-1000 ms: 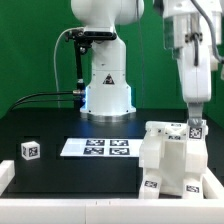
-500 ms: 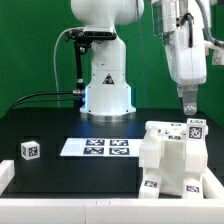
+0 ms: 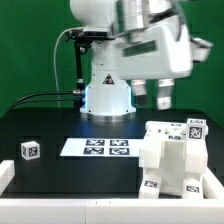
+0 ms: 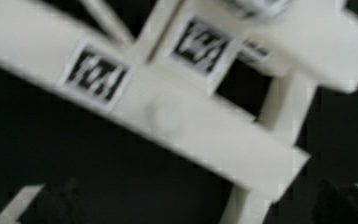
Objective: Assemble chair
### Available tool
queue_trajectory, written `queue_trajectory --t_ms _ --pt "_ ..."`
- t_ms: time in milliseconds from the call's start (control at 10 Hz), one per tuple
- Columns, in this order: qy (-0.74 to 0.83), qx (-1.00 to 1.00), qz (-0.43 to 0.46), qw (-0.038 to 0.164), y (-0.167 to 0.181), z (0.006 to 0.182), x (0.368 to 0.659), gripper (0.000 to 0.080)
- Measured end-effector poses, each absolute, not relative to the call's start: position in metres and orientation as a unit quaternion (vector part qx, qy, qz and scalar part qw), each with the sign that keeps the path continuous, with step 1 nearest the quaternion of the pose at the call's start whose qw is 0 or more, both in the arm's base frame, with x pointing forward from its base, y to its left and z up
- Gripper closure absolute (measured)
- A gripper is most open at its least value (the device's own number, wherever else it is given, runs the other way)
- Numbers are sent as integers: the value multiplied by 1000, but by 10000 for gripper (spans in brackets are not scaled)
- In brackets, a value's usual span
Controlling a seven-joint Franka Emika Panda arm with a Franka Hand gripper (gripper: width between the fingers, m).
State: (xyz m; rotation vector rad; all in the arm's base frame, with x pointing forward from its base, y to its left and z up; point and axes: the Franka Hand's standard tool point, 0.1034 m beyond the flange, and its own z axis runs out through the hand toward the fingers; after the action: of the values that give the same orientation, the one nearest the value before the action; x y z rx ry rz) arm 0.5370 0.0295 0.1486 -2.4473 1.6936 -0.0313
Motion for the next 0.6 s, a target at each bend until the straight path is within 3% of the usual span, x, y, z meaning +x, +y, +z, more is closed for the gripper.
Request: queue_trajectory --t_ms 500,600 --pt "409 -909 -29 77 31 150 545 150" --pt "364 -928 -35 75 15 140 541 150"
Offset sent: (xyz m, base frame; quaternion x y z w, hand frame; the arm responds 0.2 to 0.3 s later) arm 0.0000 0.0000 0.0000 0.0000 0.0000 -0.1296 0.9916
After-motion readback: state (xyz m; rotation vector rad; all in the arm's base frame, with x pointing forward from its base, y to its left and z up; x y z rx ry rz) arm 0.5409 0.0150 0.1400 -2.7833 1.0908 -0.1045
